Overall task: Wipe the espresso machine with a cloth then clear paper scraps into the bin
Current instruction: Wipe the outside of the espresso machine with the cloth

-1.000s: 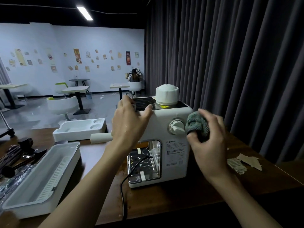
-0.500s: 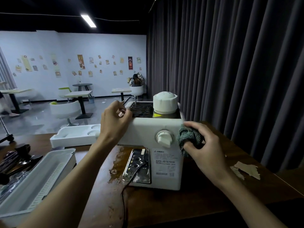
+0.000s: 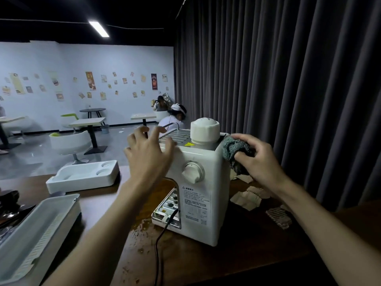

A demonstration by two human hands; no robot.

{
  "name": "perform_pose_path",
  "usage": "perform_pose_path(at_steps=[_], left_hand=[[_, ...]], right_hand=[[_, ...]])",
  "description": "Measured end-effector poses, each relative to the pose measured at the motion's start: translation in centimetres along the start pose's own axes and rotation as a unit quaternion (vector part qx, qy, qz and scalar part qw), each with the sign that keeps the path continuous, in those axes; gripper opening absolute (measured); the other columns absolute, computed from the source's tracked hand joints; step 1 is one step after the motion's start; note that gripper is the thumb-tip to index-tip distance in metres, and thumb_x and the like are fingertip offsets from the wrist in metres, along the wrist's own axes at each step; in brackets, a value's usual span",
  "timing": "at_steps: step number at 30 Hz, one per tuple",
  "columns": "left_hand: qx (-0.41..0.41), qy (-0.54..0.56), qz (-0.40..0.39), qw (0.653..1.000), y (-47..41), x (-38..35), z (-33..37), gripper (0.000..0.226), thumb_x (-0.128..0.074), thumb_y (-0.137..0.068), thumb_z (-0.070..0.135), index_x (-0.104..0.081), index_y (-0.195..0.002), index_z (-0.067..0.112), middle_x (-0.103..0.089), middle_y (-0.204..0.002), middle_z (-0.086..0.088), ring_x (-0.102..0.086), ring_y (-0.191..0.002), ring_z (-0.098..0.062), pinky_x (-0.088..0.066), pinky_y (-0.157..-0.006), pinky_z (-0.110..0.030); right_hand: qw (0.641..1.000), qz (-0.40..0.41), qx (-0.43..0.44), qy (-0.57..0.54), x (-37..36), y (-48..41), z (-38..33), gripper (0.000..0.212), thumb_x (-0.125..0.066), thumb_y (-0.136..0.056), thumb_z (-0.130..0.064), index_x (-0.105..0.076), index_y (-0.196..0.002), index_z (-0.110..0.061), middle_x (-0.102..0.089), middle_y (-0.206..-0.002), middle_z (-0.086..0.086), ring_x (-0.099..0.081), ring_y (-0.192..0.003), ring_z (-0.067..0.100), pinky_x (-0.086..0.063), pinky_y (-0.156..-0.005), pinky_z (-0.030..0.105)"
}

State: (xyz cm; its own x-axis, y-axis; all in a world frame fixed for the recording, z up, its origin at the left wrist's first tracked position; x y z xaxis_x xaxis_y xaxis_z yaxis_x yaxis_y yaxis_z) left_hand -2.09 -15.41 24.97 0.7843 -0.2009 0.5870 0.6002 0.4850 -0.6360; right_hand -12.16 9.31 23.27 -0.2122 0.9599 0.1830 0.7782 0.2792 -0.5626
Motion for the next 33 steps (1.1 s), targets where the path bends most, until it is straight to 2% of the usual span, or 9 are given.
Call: perform_pose_path(at_steps=[2,4,7,11,16,20,25,30,33], left_hand=[[-0.06,-0.001,0.01,0.998,2.6,0.5,3.2,0.043,-0.051,-0.091,0.054,-0.055,-0.128,0.031,-0.044,-0.135,-0.012,-0.036,-0.126,-0.031,-0.038,-0.101,-0.051],[-0.085,-0.006,-0.027,0.996,4.9,-0.6,5.6,0.056,-0.043,-0.085,0.067,-0.049,-0.132,0.037,-0.041,-0.137,-0.008,-0.031,-0.128,-0.026,-0.041,-0.098,-0.051],[-0.083,-0.026,-0.094,0.992,6.9,-3.4,7.2,0.062,-0.041,-0.085,0.076,-0.035,-0.138,0.045,-0.025,-0.151,-0.005,-0.013,-0.141,-0.027,-0.04,-0.103,-0.057],[-0.081,0.04,-0.111,0.99,7.0,-4.7,7.3,0.053,-0.056,-0.086,0.066,-0.044,-0.128,0.037,-0.014,-0.158,-0.007,0.003,-0.149,-0.028,-0.031,-0.113,-0.06],[-0.102,0.11,-0.106,0.983,6.0,-3.7,6.9,0.046,-0.07,-0.082,0.055,-0.054,-0.115,0.028,-0.038,-0.144,-0.009,-0.02,-0.146,-0.034,-0.039,-0.107,-0.058],[-0.111,0.137,-0.068,0.982,5.9,-2.2,5.7,0.047,-0.077,-0.077,0.05,-0.054,-0.108,0.024,-0.045,-0.123,0.001,-0.051,-0.112,-0.03,-0.05,-0.092,-0.048],[-0.127,0.155,-0.04,0.979,5.7,-0.8,3.6,0.046,-0.082,-0.075,0.044,-0.05,-0.103,0.025,-0.05,-0.111,0.007,-0.053,-0.095,-0.022,-0.045,-0.079,-0.034],[-0.13,0.178,-0.023,0.975,5.6,-0.2,2.6,0.047,-0.079,-0.072,0.046,-0.052,-0.106,0.026,-0.058,-0.11,0.009,-0.057,-0.101,-0.016,-0.047,-0.079,-0.029],[-0.139,0.23,-0.073,0.96,5.1,0.4,1.3,0.045,-0.077,-0.073,0.05,-0.057,-0.105,0.025,-0.061,-0.115,0.012,-0.06,-0.106,-0.009,-0.053,-0.084,-0.026]], right_hand=[[0.999,0.012,-0.035,-0.023,0.6,-1.3,1.5,0.046,-0.062,-0.085,-0.001,-0.058,-0.126,-0.021,-0.065,-0.112,0.0,-0.066,-0.097,0.013,-0.057,-0.081,0.028],[0.993,0.029,-0.093,-0.067,1.0,-2.5,3.1,0.04,-0.06,-0.088,-0.004,-0.055,-0.125,-0.019,-0.064,-0.111,0.006,-0.067,-0.094,0.019,-0.059,-0.079,0.035],[0.979,-0.002,-0.144,-0.146,0.4,-3.9,4.7,0.03,-0.055,-0.091,0.001,-0.06,-0.12,-0.005,-0.069,-0.105,0.014,-0.068,-0.089,0.019,-0.059,-0.071,0.028],[0.955,-0.063,-0.188,-0.22,-0.4,-4.7,5.7,0.03,-0.051,-0.093,0.0,-0.059,-0.121,-0.007,-0.068,-0.109,0.017,-0.067,-0.094,0.021,-0.057,-0.071,0.029],[0.944,-0.106,-0.195,-0.243,-1.5,-4.4,5.3,0.029,-0.052,-0.093,-0.002,-0.06,-0.121,-0.008,-0.071,-0.099,0.011,-0.069,-0.087,0.017,-0.056,-0.067,0.028],[0.948,-0.135,-0.178,-0.224,-1.3,-3.2,4.6,0.026,-0.055,-0.092,-0.002,-0.062,-0.115,-0.012,-0.075,-0.094,0.006,-0.072,-0.084,0.014,-0.057,-0.067,0.026],[0.95,-0.155,-0.18,-0.204,-1.6,-1.6,4.2,0.027,-0.056,-0.091,0.001,-0.062,-0.113,-0.015,-0.075,-0.092,0.005,-0.073,-0.081,0.014,-0.057,-0.064,0.027],[0.954,-0.161,-0.17,-0.186,-1.9,-0.5,2.6,0.026,-0.057,-0.091,0.002,-0.062,-0.112,-0.013,-0.069,-0.097,0.011,-0.072,-0.076,0.015,-0.056,-0.06,0.026],[0.963,-0.172,-0.143,-0.151,-1.8,0.7,1.6,0.027,-0.061,-0.09,-0.001,-0.064,-0.114,-0.012,-0.07,-0.095,0.008,-0.072,-0.079,0.016,-0.055,-0.063,0.025]])
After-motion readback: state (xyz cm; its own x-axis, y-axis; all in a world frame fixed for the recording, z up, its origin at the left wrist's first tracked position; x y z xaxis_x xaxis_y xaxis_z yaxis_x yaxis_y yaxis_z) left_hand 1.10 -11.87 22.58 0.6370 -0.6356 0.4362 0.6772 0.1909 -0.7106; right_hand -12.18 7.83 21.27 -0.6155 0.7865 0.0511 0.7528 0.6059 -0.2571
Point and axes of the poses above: each hand's wrist, its own y-axis away from the middle knuckle, its own x-axis out of the back of the hand, z = x × y, the point moved 9 cm from there along -y, towards the middle knuckle
